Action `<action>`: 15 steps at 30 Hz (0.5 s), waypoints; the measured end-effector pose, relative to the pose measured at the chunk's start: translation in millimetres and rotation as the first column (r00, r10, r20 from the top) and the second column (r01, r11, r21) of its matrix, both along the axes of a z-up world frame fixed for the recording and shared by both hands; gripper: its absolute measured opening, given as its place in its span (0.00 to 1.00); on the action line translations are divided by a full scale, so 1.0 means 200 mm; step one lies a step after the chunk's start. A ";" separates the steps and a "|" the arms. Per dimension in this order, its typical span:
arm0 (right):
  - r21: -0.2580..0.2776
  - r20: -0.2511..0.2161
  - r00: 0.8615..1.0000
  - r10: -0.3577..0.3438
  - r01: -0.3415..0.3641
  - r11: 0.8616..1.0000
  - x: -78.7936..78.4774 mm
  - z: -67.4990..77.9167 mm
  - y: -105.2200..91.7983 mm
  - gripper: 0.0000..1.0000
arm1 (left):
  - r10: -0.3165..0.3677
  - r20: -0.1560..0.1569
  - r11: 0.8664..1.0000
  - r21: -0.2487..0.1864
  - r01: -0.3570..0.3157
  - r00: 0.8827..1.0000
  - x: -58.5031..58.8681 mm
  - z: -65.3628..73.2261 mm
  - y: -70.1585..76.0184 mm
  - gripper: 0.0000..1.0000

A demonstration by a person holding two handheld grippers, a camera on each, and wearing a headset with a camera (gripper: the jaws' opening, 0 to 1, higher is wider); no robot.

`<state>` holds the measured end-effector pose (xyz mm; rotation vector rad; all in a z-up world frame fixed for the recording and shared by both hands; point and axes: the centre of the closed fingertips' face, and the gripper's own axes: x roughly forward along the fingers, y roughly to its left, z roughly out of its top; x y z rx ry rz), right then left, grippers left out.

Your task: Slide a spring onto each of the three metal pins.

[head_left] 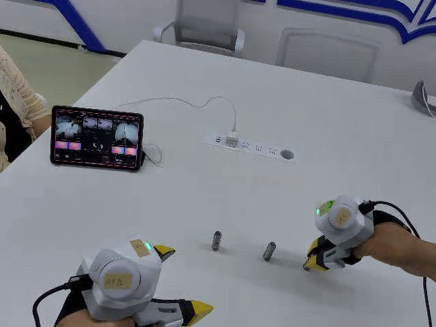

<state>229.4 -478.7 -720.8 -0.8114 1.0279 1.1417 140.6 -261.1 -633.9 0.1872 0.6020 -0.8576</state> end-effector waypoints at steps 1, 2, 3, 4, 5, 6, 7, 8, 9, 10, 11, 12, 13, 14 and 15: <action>0.001 0.002 1.000 0.001 -0.001 1.000 0.00 0.00 0.00 0.13 | 0.000 0.000 1.000 0.001 0.000 1.000 0.00 0.00 0.00 0.71; 0.004 0.003 1.000 -0.001 0.001 1.000 0.01 0.00 0.00 0.13 | 0.001 0.000 1.000 0.000 -0.001 1.000 0.00 0.00 0.00 0.71; 0.008 0.000 1.000 -0.007 0.007 1.000 0.01 -0.01 0.00 0.13 | 0.001 -0.001 1.000 0.000 -0.001 1.000 0.00 0.00 0.00 0.71; 0.011 -0.004 1.000 -0.013 0.013 1.000 0.01 -0.01 0.00 0.13 | 0.000 -0.003 1.000 0.002 0.000 1.000 0.00 0.00 0.00 0.70; 0.012 -0.005 1.000 -0.015 0.015 1.000 0.01 -0.01 0.00 0.13 | -0.001 -0.003 1.000 0.003 0.001 1.000 0.00 0.00 0.00 0.70; 0.012 -0.006 1.000 -0.017 0.017 1.000 0.01 -0.01 0.00 0.13 | -0.003 -0.004 1.000 0.003 0.003 1.000 -0.01 0.00 0.00 0.70; 0.010 -0.008 1.000 -0.018 0.018 1.000 0.00 -0.02 0.00 0.13 | -0.004 -0.004 1.000 0.004 0.004 1.000 -0.01 -0.01 0.00 0.70; 0.008 -0.008 1.000 -0.019 0.019 1.000 0.00 -0.03 -0.01 0.13 | -0.005 -0.004 1.000 0.006 0.005 1.000 -0.01 -0.01 0.00 0.70; 0.008 -0.008 1.000 -0.021 0.021 1.000 0.00 -0.03 -0.01 0.15 | -0.006 -0.003 1.000 0.006 0.006 1.000 -0.01 -0.01 0.00 0.70; 0.011 -0.012 1.000 -0.024 0.024 1.000 0.00 -0.02 -0.01 0.16 | -0.007 -0.003 1.000 0.005 0.007 1.000 -0.01 -0.01 0.00 0.70; 0.018 -0.023 0.999 -0.037 0.038 0.999 -0.01 -0.02 -0.01 0.19 | -0.007 -0.003 1.000 0.005 0.007 1.000 -0.01 0.00 0.00 0.70; 0.022 -0.023 0.999 -0.043 0.044 0.999 -0.02 -0.02 -0.01 0.21 | -0.008 -0.002 1.000 0.005 0.008 1.000 0.00 0.00 -0.01 0.70; 0.026 -0.021 0.999 -0.048 0.048 0.998 -0.02 -0.02 -0.01 0.22 | -0.008 -0.002 1.000 0.004 0.008 1.000 0.00 0.00 -0.01 0.70; 0.031 -0.022 0.998 -0.058 0.058 0.998 -0.02 -0.02 -0.02 0.23 | -0.009 -0.002 1.000 0.003 0.009 1.000 0.00 0.00 -0.01 0.70; 0.035 -0.026 0.997 -0.068 0.069 0.997 -0.02 -0.01 -0.02 0.26 | -0.010 -0.002 1.000 0.004 0.010 1.000 -0.01 0.00 -0.02 0.70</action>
